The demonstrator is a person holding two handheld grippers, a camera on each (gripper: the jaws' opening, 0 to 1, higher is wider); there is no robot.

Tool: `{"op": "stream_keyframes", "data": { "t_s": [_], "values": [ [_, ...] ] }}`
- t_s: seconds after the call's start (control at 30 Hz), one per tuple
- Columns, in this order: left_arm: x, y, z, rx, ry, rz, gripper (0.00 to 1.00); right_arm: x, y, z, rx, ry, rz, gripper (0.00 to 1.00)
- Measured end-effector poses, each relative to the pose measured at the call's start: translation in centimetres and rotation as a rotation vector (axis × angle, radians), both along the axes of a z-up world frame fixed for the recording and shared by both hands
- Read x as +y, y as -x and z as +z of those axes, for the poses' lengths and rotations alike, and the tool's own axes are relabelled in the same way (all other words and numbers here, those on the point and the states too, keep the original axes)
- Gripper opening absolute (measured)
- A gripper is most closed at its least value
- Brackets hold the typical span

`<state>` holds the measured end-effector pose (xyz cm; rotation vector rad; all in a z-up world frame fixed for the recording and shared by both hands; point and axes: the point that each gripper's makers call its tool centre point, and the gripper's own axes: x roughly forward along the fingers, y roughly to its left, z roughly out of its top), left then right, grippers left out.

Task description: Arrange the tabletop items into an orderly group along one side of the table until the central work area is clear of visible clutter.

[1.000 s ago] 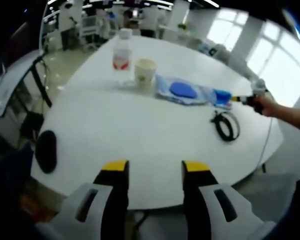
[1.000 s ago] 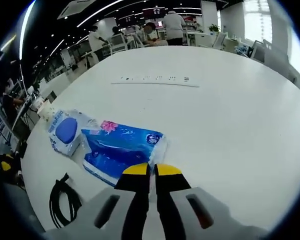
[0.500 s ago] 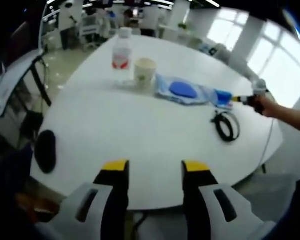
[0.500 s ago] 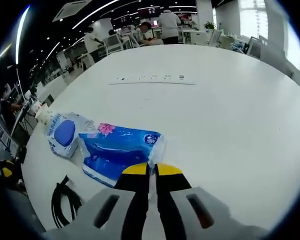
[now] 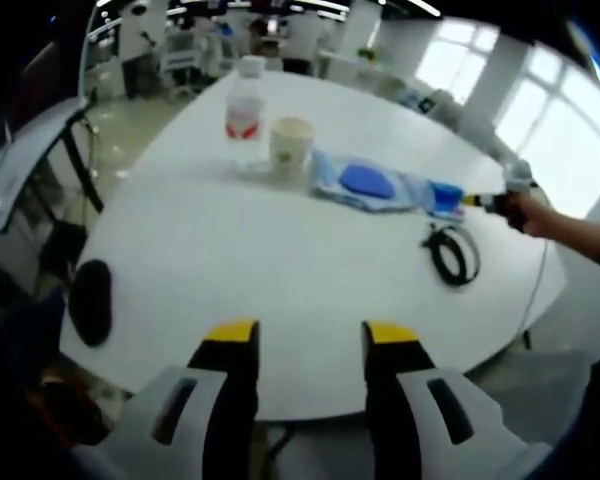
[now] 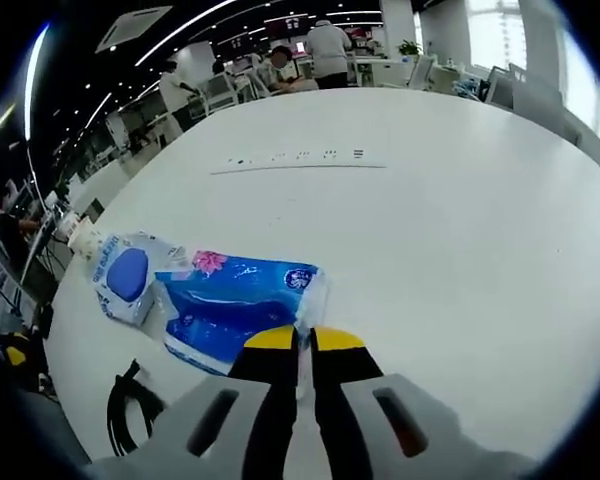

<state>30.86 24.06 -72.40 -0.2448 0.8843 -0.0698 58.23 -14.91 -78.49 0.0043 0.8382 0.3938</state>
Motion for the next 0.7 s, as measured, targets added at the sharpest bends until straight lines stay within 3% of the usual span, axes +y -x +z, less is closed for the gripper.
{"op": "stream_keyframes", "data": {
  "t_s": [0.13,0.4,0.57,0.7],
  "values": [
    [-0.3,-0.1,-0.1,-0.001,0.019,-0.008,0.38,0.1,0.2,-0.1,0.004,0.005,0.004,0.05],
    [-0.8,-0.2,-0.2,0.001,0.025,-0.044,0.41,0.0,1.0,-0.1,0.031,0.007,-0.005,0.17],
    [-2.1,-0.3,-0.5,0.003,0.088,-0.082,0.42,-1.1,1.9,0.3,0.039,0.033,-0.029,0.38],
    [-2.1,-0.3,-0.5,0.001,0.083,-0.09,0.43,-1.5,3.0,0.8,0.038,0.028,-0.034,0.37]
  ]
}}
